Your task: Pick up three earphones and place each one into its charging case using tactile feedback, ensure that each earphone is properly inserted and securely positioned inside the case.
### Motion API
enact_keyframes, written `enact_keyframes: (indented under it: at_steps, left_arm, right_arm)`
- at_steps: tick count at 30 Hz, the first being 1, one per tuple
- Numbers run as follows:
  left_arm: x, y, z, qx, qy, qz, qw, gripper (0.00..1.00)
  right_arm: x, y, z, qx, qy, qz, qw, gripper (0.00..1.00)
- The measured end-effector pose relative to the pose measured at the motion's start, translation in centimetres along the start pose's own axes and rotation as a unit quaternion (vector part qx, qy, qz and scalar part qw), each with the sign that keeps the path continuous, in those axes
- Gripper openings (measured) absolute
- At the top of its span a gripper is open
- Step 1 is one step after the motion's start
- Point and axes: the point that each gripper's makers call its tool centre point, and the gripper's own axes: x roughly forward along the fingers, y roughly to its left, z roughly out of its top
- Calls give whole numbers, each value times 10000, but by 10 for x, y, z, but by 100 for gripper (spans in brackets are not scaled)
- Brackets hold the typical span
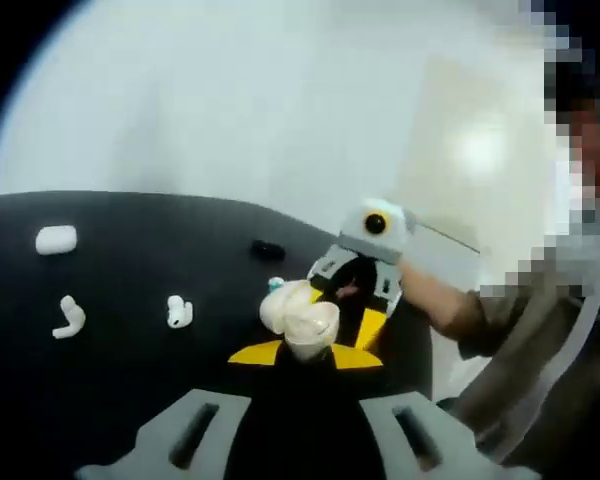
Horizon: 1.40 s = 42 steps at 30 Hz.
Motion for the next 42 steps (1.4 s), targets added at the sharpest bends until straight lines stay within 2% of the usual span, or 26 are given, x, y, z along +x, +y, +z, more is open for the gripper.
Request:
enact_keyframes:
  at_steps: [2, 5, 7, 9, 11, 13, 17, 19, 22, 25, 27, 29, 31, 32, 33, 37, 38, 39, 42]
  left_arm:
    - [1, -3, -2, 63, 54, -89, 9999, 14]
    - [4, -6, -2, 224, 39, -98, 9997, 16]
    - [8, -11, -1, 295, 69, -200, 9993, 21]
    - [12, -18, -7, 525, 293, -400, 9974, 26]
    - [19, -16, -10, 839, 473, -214, 9951, 26]
    - [23, -17, -11, 1150, 563, -170, 9916, 26]
    - [24, -16, -14, 1376, 537, -210, 9888, 21]
    - [21, -12, -15, 1362, 484, -145, 9894, 18]
    - [21, -11, -15, 1315, 470, -149, 9901, 18]
    - [20, -9, -15, 1311, 443, -139, 9903, 18]
    - [18, -7, -12, 1393, 338, -97, 9896, 18]
    - [17, -5, -7, 1409, 201, -45, 9898, 17]
    - [17, -3, -5, 1412, 140, 12, 9899, 17]
    - [17, -3, -5, 1418, 135, 33, 9898, 17]
    - [17, -3, -5, 1447, 137, 44, 9894, 17]
    - [20, -3, -10, 1680, 262, 137, 9853, 17]
    - [21, -3, -11, 1731, 278, 160, 9844, 17]
    - [21, -3, -12, 1808, 290, 175, 9829, 17]
    - [21, -3, -11, 1913, 266, 199, 9810, 17]
  right_arm:
    - [-2, -4, 1, 93, -35, -47, 9999, 22]
    - [0, -3, 0, 83, 1, -44, 10000, 22]
    - [3, 1, 0, -475, 40, -35, 9989, 22]
    - [6, 5, -2, -821, 82, 21, 9966, 22]
    - [8, 7, -3, -991, 118, 24, 9950, 22]
    - [7, 4, -4, -950, 134, 0, 9954, 22]
    - [5, 0, -7, -841, 230, -83, 9962, 23]
    - [5, -5, -11, -781, 345, -205, 9961, 23]
    - [3, -6, -10, -713, 347, -250, 9965, 26]
    - [-9, -6, -8, -755, 360, -347, 9959, 30]
    - [-18, -6, 5, -528, -15, -423, 9977, 29]
    - [-26, -1, 24, -47, -498, -269, 9984, 23]
    - [-29, 3, 41, 452, -907, -105, 9948, 18]
    - [-28, 4, 45, 825, -978, -8, 9918, 16]
    - [-24, 2, 43, 1083, -874, -45, 9903, 16]
    - [-6, -1, 34, 1270, -208, -414, 9908, 15]
    - [-2, -2, 36, 1380, -181, -532, 9888, 13]
    - [2, -2, 36, 1576, 17, -667, 9852, 13]
    - [8, -7, 31, 1580, 437, -1108, 9802, 13]
